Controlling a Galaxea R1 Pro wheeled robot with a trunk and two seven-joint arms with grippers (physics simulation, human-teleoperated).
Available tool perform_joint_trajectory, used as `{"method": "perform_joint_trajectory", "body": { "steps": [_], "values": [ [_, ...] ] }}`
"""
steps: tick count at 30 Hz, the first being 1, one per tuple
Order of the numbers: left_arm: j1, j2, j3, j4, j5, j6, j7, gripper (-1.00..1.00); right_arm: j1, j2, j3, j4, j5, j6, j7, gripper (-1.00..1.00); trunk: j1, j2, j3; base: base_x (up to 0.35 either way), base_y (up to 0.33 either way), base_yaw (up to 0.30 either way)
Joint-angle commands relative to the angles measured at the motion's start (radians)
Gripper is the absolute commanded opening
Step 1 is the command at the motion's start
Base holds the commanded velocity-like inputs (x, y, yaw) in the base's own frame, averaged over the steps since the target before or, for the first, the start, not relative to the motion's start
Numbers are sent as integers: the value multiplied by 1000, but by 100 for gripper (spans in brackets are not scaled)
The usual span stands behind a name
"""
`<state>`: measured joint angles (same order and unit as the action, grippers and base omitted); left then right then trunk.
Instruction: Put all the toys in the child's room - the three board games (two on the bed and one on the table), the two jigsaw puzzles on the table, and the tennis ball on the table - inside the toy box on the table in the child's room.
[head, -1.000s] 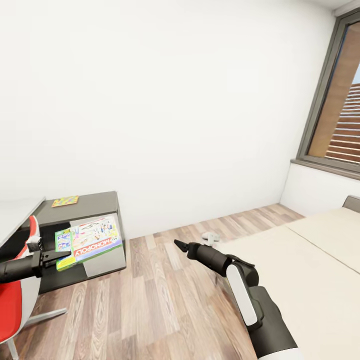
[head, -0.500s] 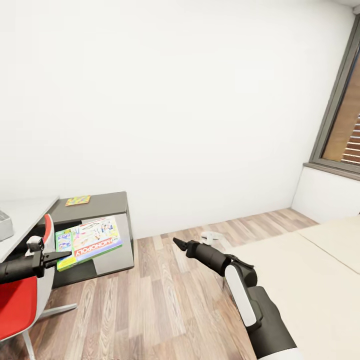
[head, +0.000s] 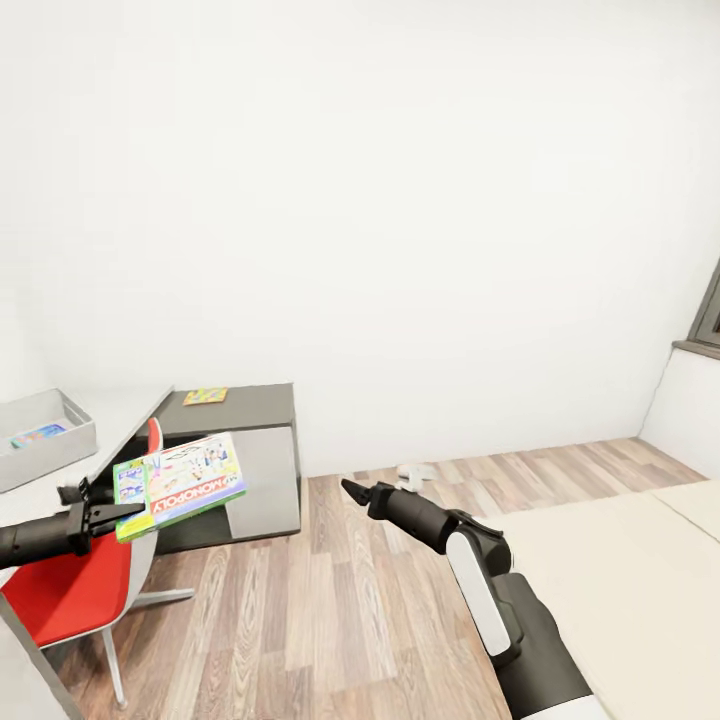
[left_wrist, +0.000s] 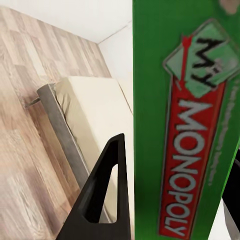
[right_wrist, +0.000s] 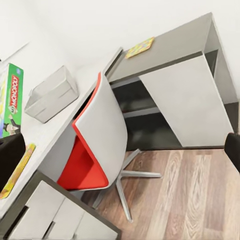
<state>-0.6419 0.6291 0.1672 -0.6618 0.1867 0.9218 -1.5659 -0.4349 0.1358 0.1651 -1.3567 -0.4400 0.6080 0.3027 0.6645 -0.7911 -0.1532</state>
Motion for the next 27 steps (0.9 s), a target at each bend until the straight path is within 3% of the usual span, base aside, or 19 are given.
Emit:
{"method": "perform_joint_trajectory", "body": {
  "steps": [1, 10, 27],
  "values": [
    [-1, 0, -1, 0, 0, 10, -5, -100, -1, 0, -1, -1, -2, 6, 1, 100, -4, 6, 2, 1, -1, 274],
    [-1, 24, 9, -1, 0, 9, -5, -100, -1, -4, -1, -2, -2, 6, 2, 100, -38, 69, 36, 0, 0, 274],
    [-1, 31, 10, -1, 2, 11, -5, -100, -1, -4, -1, -2, -2, 6, 4, 100, -103, 188, 99, 0, 0, 274]
  ]
}}
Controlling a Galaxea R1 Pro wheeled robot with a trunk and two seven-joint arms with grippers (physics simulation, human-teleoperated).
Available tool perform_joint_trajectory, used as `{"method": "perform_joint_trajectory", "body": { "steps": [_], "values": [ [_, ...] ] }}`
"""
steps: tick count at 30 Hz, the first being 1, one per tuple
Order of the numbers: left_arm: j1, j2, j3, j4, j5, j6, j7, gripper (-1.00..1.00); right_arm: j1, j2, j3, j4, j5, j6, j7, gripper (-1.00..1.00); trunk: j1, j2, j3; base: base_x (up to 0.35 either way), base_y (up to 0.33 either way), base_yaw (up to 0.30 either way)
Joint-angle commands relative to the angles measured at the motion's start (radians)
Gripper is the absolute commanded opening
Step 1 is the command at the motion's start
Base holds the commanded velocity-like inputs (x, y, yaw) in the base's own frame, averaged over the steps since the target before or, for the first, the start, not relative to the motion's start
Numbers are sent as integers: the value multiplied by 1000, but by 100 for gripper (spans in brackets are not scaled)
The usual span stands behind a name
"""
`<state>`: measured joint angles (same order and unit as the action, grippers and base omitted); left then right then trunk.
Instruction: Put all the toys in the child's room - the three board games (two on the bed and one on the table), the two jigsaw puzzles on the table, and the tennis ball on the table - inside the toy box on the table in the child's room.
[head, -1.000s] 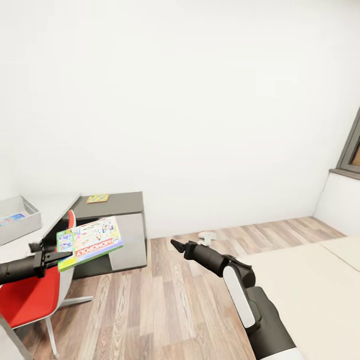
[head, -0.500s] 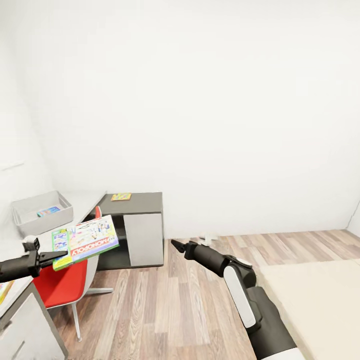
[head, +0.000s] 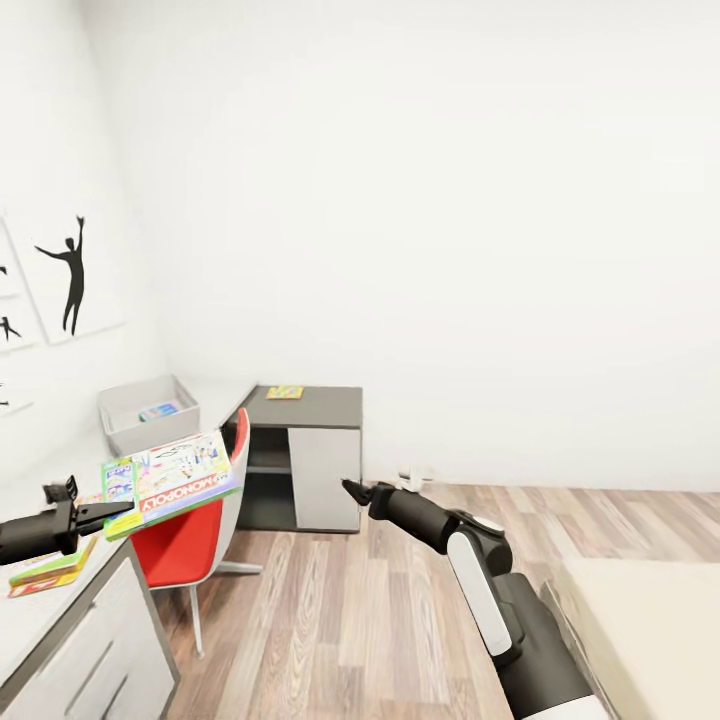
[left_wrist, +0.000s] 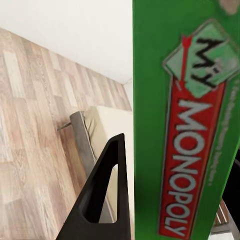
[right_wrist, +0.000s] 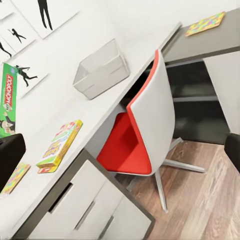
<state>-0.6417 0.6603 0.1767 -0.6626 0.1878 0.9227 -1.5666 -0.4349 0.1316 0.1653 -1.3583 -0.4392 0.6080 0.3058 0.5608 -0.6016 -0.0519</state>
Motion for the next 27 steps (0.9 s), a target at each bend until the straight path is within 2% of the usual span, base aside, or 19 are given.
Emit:
{"method": "perform_joint_trajectory", "body": {
  "steps": [1, 27],
  "values": [
    [-1, 0, 0, 0, 1, 10, -4, -100, -1, 0, -1, -1, -3, 6, 1, 100, -3, 6, 2, 0, 0, 274],
    [-1, -1, -2, -1, 6, 8, -4, -100, -1, 0, -1, -1, -3, 6, 1, 100, -103, 188, 99, 0, 0, 274]
  ]
}}
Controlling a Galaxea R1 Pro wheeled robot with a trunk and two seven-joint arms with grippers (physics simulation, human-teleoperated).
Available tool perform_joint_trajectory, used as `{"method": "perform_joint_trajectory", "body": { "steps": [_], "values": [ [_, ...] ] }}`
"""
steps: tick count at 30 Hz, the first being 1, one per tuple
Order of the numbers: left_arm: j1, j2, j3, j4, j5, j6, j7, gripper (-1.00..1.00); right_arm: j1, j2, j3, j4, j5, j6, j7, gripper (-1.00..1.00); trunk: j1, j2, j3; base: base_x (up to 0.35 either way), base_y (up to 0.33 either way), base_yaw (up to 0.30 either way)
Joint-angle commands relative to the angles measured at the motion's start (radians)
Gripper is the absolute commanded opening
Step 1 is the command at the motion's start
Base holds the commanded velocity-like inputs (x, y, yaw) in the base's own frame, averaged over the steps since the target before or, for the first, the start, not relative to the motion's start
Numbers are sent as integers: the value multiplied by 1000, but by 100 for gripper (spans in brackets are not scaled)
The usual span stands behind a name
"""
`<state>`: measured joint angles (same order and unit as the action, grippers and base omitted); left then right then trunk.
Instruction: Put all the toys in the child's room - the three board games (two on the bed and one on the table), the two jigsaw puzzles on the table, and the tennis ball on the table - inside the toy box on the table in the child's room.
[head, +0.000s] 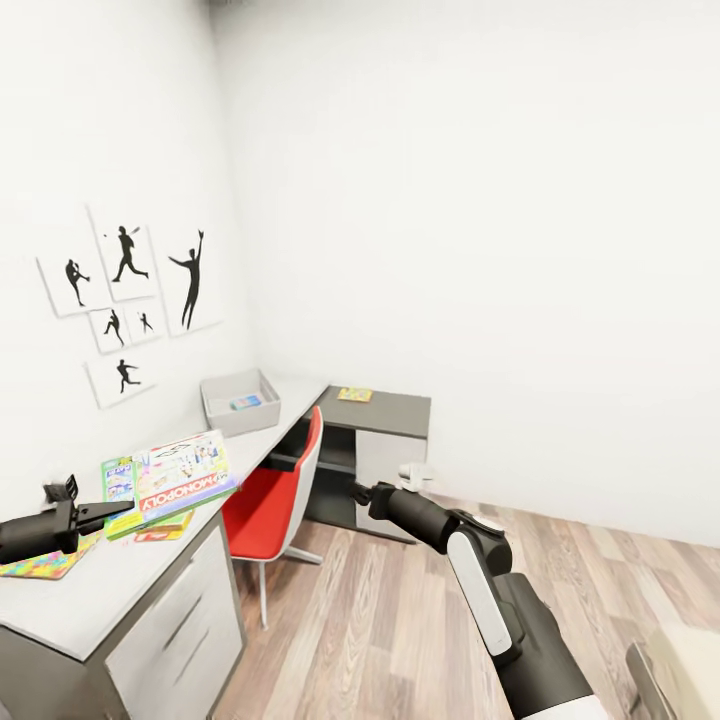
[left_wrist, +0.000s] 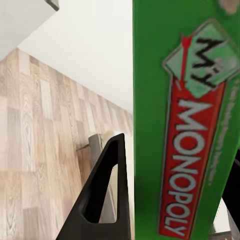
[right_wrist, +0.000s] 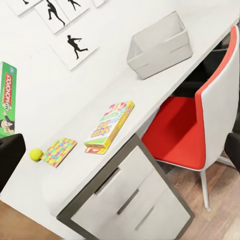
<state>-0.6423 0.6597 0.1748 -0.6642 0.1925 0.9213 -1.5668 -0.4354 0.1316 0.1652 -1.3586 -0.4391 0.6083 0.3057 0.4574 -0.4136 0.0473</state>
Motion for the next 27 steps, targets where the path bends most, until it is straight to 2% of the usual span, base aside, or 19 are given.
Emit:
{"method": "perform_joint_trajectory", "body": {
  "steps": [1, 19, 27],
  "values": [
    [0, 0, 0, 0, 1, 10, -4, -100, 0, 0, -1, -1, -3, 5, 1, 100, -4, 7, 3, 0, 0, 274],
    [0, 0, 1, 0, 4, 9, -4, -100, 0, 0, -1, -1, -3, 4, 1, 100, -7, 14, 21, 0, 0, 254],
    [1, 0, 5, 0, 5, 7, -4, -100, 0, -1, -3, 1, -2, 2, 0, 100, -7, 14, 24, 161, -113, 76]
  ]
}}
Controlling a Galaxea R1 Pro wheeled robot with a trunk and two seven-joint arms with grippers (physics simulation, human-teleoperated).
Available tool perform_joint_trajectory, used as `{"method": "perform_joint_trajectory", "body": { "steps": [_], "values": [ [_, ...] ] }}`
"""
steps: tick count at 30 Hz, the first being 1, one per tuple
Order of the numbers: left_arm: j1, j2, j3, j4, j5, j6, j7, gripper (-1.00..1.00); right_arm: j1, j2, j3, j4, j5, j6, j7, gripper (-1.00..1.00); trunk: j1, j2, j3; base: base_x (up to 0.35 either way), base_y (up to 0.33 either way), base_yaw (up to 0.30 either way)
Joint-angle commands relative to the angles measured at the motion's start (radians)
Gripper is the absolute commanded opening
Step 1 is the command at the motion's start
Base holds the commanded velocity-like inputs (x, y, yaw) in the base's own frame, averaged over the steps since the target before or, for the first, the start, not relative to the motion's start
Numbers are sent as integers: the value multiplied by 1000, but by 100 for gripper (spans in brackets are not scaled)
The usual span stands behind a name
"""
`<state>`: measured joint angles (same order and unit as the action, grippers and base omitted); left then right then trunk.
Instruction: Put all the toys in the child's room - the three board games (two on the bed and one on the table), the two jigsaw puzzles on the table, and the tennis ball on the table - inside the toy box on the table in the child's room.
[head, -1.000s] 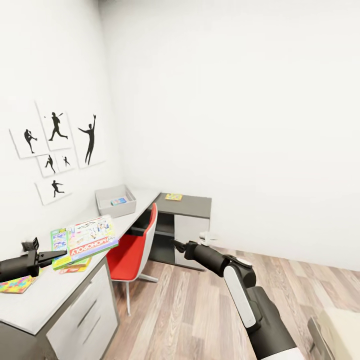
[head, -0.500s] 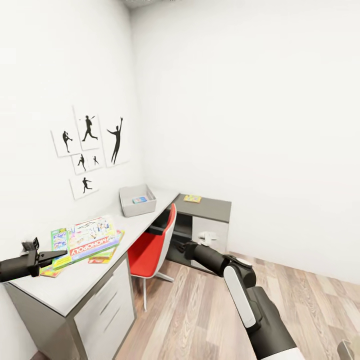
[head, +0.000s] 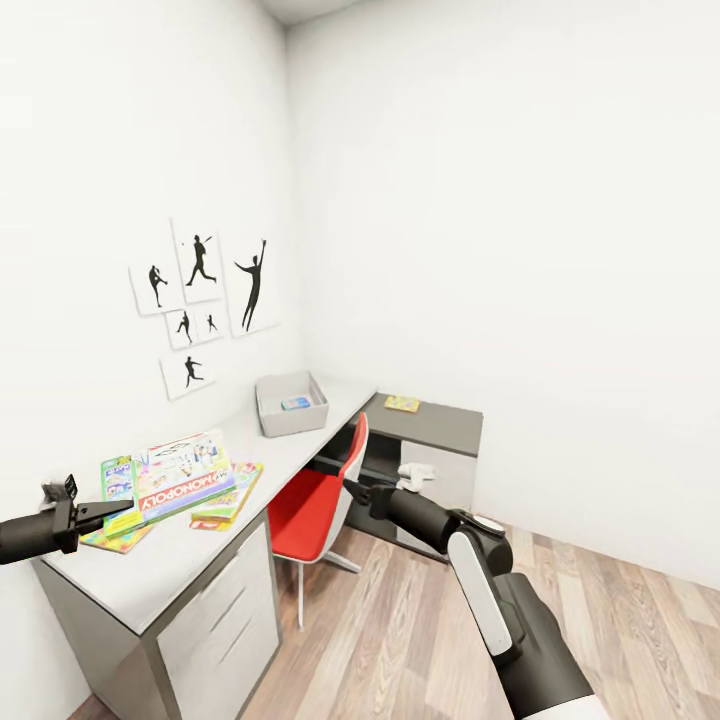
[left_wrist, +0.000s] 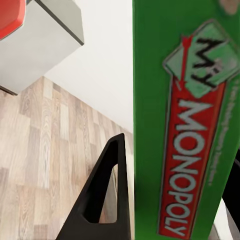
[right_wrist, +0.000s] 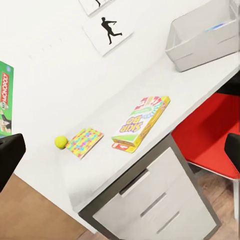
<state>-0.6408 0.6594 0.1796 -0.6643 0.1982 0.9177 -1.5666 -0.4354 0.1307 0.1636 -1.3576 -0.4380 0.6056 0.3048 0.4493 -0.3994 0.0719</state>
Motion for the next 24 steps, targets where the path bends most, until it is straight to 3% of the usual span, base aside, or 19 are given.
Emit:
{"method": "perform_joint_trajectory", "body": {
  "steps": [1, 18, 24],
  "values": [
    [0, 0, 0, 0, 0, 10, -4, -100, 0, 0, -1, 0, -3, 5, 1, 100, 1, -1, 0, 239, -175, 8],
    [0, 0, 0, 0, -1, 10, -4, -100, 0, -1, -6, -2, -5, 5, 3, 100, 1, -1, 0, 253, -175, 1],
    [0, 0, 0, 0, -1, 10, -4, -100, 0, 0, -4, -5, -4, 5, 3, 100, 1, -1, 5, 256, -174, 130]
  ]
}}
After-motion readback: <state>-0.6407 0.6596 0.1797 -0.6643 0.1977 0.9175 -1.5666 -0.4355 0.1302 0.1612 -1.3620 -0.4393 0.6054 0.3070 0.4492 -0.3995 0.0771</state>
